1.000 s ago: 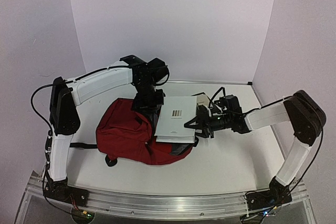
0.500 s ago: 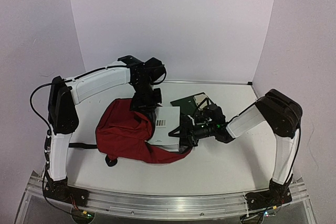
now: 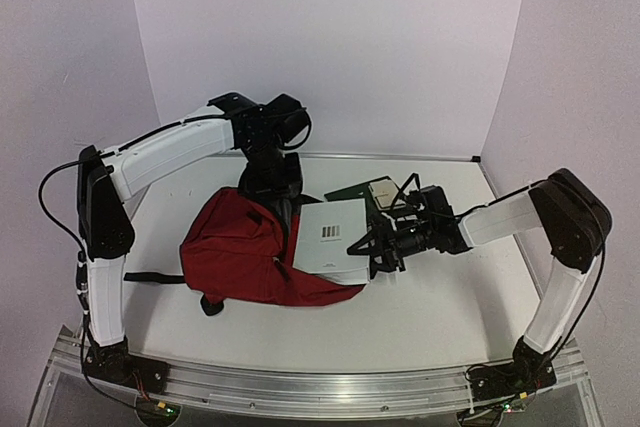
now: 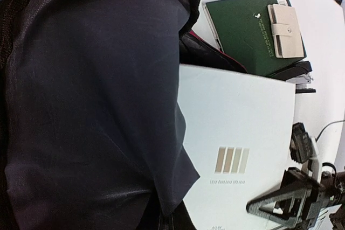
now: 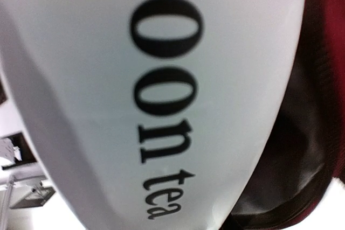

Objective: Pack the student bag
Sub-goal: Place the book in the student bag.

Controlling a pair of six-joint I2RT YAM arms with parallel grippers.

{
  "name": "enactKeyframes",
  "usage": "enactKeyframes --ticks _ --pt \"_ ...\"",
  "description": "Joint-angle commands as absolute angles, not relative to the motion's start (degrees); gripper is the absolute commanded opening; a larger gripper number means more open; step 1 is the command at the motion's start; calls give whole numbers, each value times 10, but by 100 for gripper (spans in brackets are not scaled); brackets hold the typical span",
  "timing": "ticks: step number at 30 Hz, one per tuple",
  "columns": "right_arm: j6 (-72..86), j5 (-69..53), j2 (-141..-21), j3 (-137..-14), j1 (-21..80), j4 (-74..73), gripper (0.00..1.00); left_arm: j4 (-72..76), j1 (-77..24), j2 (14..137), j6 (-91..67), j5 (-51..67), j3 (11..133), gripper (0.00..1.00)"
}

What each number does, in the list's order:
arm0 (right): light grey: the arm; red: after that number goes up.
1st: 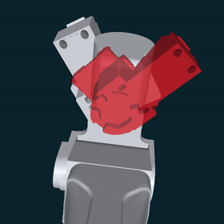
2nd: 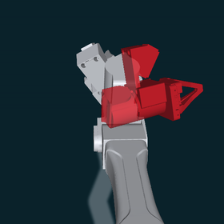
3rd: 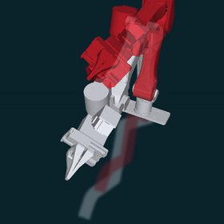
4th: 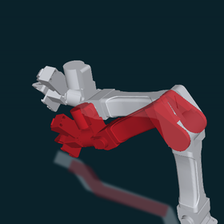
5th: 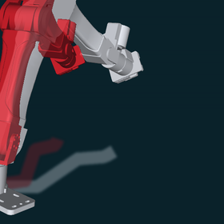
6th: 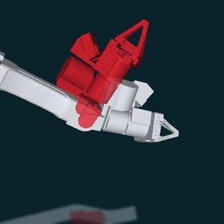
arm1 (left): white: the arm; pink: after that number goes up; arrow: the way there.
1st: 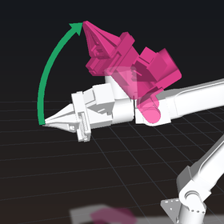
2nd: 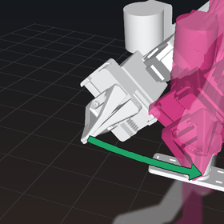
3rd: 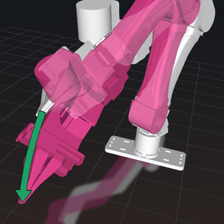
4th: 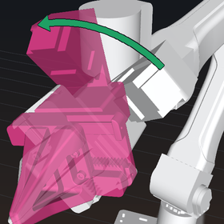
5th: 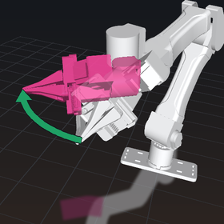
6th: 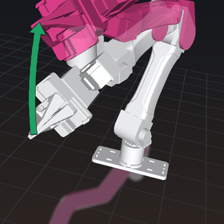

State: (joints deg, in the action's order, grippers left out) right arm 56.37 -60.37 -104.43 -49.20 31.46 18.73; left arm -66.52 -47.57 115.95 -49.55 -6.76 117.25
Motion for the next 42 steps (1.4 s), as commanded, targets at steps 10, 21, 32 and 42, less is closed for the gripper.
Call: enactKeyframes --ticks 10,21,32,42 --pt "509 -575 -1137 -647 354 127 0 -588 -489 1140 -442 -4 1169 0" --pt "660 -561 -1216 -648 439 328 0 -572 -489 1155 -432 22 1177 0" --pt "609 -519 -1185 -646 432 295 70 -577 -488 1136 -430 13 1157 0" --pt "409 -435 -1040 -672 379 1 90 -587 -488 1086 -436 5 1100 0"
